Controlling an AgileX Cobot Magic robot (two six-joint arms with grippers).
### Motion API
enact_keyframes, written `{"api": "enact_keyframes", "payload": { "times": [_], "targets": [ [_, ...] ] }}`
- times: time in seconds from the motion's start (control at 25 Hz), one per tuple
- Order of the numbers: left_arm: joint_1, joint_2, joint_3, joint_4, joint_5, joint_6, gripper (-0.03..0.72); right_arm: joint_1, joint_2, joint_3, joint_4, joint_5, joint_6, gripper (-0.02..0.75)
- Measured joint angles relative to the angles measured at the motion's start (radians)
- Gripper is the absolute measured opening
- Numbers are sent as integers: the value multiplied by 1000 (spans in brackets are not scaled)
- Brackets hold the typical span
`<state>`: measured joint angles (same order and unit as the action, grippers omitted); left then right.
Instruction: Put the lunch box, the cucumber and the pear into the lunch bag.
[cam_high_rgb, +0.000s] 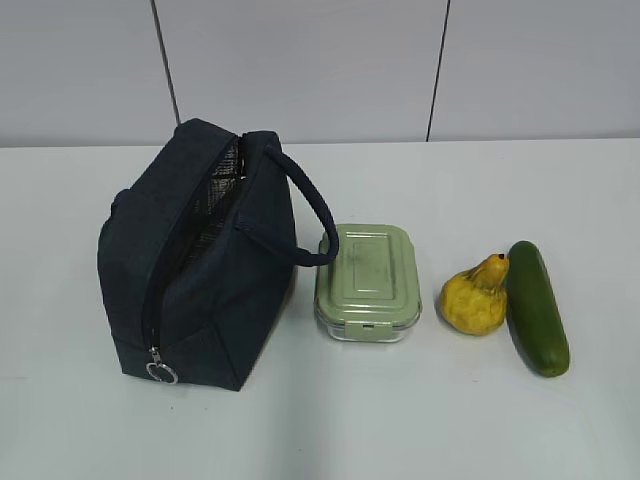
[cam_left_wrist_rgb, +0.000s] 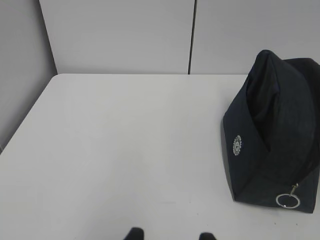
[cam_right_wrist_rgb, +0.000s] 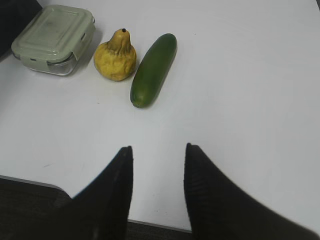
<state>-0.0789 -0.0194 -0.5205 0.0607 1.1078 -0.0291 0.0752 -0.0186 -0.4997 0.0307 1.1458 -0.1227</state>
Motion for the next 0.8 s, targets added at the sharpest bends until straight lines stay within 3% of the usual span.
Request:
{"api": "enact_keyframes", "payload": {
  "times": [0.8],
  "targets": [
    [0, 0, 0, 0, 0, 0, 218, 0, 0, 0, 0, 0, 0, 282]
  ]
}}
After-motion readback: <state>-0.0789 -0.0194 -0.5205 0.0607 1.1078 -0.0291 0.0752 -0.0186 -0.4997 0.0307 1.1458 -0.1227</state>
